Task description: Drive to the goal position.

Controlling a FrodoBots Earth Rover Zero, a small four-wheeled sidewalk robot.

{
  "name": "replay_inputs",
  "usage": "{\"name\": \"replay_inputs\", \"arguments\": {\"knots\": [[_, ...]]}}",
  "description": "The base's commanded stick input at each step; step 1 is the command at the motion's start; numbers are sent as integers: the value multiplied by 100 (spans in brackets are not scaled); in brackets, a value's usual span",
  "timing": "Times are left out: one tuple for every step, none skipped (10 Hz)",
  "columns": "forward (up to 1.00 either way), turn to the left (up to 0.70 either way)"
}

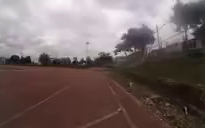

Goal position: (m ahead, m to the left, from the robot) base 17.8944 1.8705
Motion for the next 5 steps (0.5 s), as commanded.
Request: {"name": "replay_inputs", "arguments": {"knots": [[70,0],[70,0],[70,0],[70,0],[70,0]]}}
